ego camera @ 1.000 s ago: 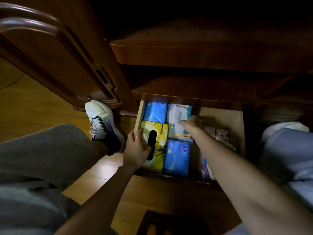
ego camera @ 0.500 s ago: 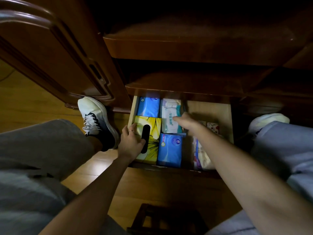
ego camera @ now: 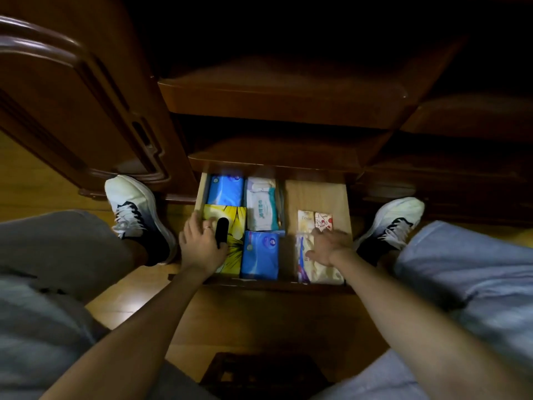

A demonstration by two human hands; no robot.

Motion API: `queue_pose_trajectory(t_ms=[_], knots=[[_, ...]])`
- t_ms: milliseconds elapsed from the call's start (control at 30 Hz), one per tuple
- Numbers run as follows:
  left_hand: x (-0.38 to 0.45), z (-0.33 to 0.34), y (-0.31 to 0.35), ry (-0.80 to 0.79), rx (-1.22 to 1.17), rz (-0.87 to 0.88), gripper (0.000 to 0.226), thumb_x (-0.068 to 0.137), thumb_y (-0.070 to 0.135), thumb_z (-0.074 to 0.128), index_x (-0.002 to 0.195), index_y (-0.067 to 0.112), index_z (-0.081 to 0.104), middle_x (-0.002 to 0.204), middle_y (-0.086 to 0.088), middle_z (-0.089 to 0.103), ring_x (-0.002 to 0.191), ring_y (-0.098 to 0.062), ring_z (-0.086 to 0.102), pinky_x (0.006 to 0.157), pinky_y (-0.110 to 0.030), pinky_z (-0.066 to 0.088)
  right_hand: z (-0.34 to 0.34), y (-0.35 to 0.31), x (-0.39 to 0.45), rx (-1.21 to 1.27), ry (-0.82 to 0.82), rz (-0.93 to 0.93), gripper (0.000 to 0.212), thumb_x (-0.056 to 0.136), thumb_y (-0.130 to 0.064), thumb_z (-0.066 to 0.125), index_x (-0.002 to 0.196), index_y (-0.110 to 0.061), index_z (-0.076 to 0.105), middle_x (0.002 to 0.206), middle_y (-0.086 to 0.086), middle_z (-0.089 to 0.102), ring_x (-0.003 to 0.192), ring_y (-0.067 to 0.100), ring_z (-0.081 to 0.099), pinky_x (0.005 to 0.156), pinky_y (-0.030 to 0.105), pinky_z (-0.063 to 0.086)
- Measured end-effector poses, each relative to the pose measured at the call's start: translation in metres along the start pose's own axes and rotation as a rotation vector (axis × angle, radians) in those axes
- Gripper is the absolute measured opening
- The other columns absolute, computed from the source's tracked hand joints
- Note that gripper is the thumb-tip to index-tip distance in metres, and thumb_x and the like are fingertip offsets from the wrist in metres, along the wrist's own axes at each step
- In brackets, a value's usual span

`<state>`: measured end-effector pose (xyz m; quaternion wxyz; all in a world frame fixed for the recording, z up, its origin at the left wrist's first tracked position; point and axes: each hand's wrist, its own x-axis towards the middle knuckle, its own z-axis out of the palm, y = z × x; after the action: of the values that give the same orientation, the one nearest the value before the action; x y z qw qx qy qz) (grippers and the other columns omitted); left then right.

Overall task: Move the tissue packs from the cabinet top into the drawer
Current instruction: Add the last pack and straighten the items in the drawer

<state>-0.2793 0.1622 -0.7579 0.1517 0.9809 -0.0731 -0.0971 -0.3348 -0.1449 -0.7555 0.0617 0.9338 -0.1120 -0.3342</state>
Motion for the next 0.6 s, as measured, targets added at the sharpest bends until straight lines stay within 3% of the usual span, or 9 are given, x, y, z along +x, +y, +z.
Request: queue_pose_trajectory(t_ms=[100,200,267,300,367,433,500,600], knots=[[-0.003,0.000,0.001,-0.055,0.065,0.102,0.068,0.084,0.046,0.061,0.143,0.016,0.045,0.152,-0.017,0.035,0.146,-0.036,0.022,0.116,-0.057,0.024,-0.005,0.004,-0.001,-0.136,-0.007,-0.003,0.075,0.087,-0.074,0.044,0.145,-0.026,0.044,0.135,0.007,0.061,0.133,0.027,0.049,0.112,0.050,0.019],[-0.008,0.000,0.001,-0.195,0.086,0.238,0.085,0.078,0.082,0.043,0.145,0.030,0.042,0.153,-0.003,0.040,0.148,-0.025,0.021,0.120,-0.049,0.019,-0.012,0.012,-0.012,-0.126,-0.024,-0.023,0.095,0.088,-0.077,0.037,0.162,-0.021,0.014,0.166,0.016,0.023,0.155,0.032,0.009,0.120,0.052,0.005],[-0.012,-0.004,0.002,-0.302,0.160,0.405,0.102,0.061,0.098,0.035,0.140,0.035,0.049,0.149,0.007,0.043,0.147,-0.019,0.021,0.121,-0.045,0.015,-0.019,0.013,-0.025,-0.089,0.033,-0.070,0.094,0.093,-0.074,0.033,0.163,-0.018,0.005,0.169,0.015,0.007,0.156,0.030,-0.002,0.123,0.052,0.001],[-0.014,-0.007,0.002,-0.336,0.226,0.496,0.103,0.057,0.099,0.037,0.135,0.034,0.054,0.146,0.009,0.046,0.145,-0.018,0.023,0.120,-0.043,0.016,-0.021,0.012,-0.032,-0.052,0.077,-0.116,0.090,0.095,-0.072,0.032,0.163,-0.019,0.006,0.170,0.013,0.007,0.156,0.029,0.000,0.124,0.052,0.003],[-0.020,-0.011,0.004,-0.377,0.368,0.623,0.081,0.068,0.084,0.053,0.127,0.029,0.061,0.141,0.006,0.049,0.139,-0.019,0.030,0.116,-0.041,0.022,-0.024,0.007,-0.048,0.057,0.136,-0.256,0.080,0.097,-0.071,0.028,0.161,-0.025,0.015,0.168,0.008,0.017,0.155,0.027,0.013,0.123,0.053,0.014],[-0.027,-0.014,0.005,-0.390,0.453,0.636,0.046,0.083,0.049,0.066,0.124,0.027,0.062,0.136,0.001,0.054,0.129,-0.021,0.042,0.108,-0.038,0.032,-0.020,-0.003,-0.068,0.103,0.094,-0.419,0.077,0.093,-0.078,0.027,0.156,-0.033,0.025,0.161,0.003,0.036,0.146,0.025,0.034,0.118,0.050,0.030],[-0.034,-0.018,0.004,-0.421,0.470,0.566,0.033,0.087,0.035,0.067,0.118,0.027,0.063,0.123,0.001,0.062,0.114,-0.021,0.056,0.093,-0.034,0.043,-0.007,-0.012,-0.085,0.010,0.011,-0.535,0.076,0.089,-0.080,0.037,0.151,-0.035,0.035,0.150,0.001,0.049,0.135,0.023,0.047,0.110,0.047,0.041],[-0.039,-0.025,0.007,-0.431,0.454,0.534,0.027,0.088,0.032,0.065,0.114,0.027,0.061,0.115,0.003,0.066,0.101,-0.021,0.064,0.076,-0.030,0.041,0.010,-0.016,-0.092,-0.079,0.032,-0.578,0.054,0.094,-0.050,0.061,0.142,-0.028,0.047,0.138,0.000,0.058,0.127,0.020,0.055,0.106,0.044,0.044]])
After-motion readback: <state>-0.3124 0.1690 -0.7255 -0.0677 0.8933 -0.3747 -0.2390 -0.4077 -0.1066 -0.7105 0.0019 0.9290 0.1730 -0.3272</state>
